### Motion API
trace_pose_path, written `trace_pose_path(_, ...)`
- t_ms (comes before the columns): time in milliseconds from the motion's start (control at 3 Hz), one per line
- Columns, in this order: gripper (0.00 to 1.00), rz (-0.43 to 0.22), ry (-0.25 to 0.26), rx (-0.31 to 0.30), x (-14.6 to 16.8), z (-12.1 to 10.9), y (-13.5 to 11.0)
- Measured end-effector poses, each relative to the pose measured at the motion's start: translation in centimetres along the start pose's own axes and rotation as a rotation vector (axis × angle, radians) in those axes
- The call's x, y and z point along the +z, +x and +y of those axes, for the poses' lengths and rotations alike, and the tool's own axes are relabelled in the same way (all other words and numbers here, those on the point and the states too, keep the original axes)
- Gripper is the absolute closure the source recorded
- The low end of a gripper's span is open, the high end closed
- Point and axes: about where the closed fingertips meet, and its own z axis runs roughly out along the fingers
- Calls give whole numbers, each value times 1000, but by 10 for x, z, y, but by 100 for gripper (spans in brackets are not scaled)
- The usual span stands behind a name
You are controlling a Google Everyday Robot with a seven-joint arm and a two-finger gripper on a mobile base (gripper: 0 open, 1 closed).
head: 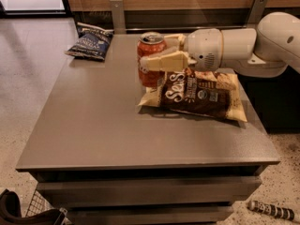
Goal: Move coke can near blue chip bag
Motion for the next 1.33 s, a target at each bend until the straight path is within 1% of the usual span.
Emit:
trace_pose_path(333,100,26,24,-6,4,-49,-26)
trace_pose_path(667,100,40,55,-2,14,-92,-38)
trace_pose_path(1000,100,7,120,33,47,-158,-33)
trace_pose_path(1333,100,-15,159,50,66,-191,-28)
